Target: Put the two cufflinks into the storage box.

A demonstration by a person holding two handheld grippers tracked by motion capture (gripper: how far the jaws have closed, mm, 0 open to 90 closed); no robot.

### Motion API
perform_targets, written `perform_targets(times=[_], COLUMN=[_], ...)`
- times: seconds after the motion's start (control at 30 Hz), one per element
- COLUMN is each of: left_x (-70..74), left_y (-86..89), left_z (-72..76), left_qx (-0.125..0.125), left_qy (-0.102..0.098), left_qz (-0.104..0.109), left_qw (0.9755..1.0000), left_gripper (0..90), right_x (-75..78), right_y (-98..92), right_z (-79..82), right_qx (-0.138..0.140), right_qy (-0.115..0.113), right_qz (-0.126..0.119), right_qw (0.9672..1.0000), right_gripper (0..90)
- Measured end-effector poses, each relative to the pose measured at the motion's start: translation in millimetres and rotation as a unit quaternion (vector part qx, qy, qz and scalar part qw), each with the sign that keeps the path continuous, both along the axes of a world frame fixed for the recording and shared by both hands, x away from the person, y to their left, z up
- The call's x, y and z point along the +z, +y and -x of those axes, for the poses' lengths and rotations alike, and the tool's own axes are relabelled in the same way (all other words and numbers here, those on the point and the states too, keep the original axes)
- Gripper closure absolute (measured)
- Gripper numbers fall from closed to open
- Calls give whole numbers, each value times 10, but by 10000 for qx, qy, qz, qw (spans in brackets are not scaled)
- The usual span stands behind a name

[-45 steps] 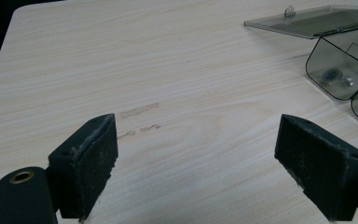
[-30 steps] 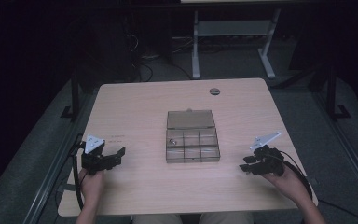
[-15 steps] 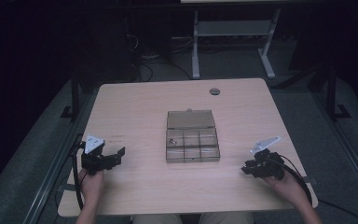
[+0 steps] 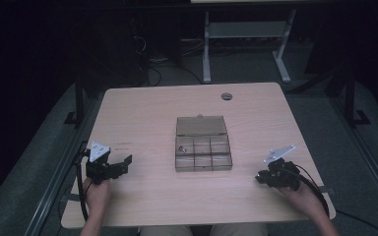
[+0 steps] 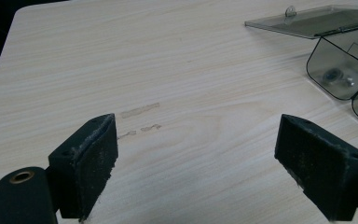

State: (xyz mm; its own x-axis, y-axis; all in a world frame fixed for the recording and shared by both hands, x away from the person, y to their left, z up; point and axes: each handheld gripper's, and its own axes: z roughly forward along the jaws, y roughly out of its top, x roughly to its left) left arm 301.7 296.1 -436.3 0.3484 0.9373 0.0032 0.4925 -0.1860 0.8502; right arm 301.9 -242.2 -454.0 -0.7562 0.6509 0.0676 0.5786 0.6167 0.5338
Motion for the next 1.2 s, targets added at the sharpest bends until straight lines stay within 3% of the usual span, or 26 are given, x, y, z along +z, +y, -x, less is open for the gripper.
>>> perform_targets(times=[0.4, 0.67, 1.2], left_x=[0, 3, 0], left_y=[1, 0, -3], left_z=[0, -1, -2], left_qx=[-4, -17, 29], left_qy=[3, -3, -20], left_qz=[4, -32, 79], left_qw=[10000, 10000, 10000], left_gripper=[129, 129, 129], right_x=[48, 172, 590], right_y=[-3, 41, 506], right_z=[1, -29, -291], right_qx=[36, 115, 653], right_qy=[28, -67, -281], right_qz=[-74, -150, -196], right_qw=[10000, 9998, 9973], right_gripper=[739, 739, 739])
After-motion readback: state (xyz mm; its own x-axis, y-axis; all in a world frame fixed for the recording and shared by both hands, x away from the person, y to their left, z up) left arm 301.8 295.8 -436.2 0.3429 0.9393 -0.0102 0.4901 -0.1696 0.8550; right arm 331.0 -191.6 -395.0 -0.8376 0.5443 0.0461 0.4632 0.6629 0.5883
